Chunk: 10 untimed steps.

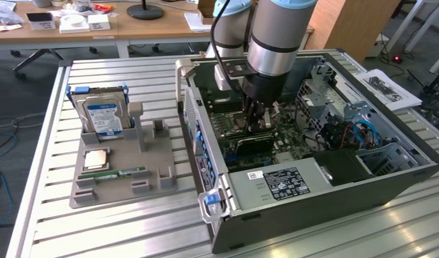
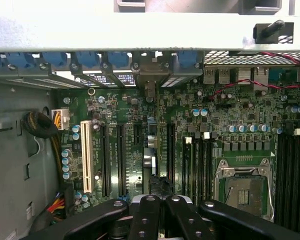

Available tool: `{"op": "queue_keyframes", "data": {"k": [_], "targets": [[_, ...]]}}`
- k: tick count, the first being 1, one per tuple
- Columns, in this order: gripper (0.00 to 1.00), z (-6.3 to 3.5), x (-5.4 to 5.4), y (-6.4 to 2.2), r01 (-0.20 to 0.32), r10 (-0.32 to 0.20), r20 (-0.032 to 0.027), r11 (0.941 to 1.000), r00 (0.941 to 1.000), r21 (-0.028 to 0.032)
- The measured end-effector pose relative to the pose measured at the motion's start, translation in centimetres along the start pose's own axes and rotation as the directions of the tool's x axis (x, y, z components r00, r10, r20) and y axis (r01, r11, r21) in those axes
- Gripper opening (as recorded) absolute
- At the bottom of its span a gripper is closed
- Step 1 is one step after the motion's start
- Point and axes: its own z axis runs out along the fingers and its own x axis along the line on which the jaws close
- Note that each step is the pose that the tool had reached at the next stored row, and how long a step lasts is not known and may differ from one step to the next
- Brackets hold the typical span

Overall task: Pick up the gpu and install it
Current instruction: 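Press down on the gpu until it lock into place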

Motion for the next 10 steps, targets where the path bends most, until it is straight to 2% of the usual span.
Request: {"op": "queue_keyframes", "data": {"k": [6,10], "targets": [[0.11,0.01,0.00,0.00,0.000,0.000,-0.0001,1.0000,1.0000,0.0000],[0.11,0.48,0.02,0.01,0.000,0.000,0.0000,1.0000,1.0000,0.0000]]}}
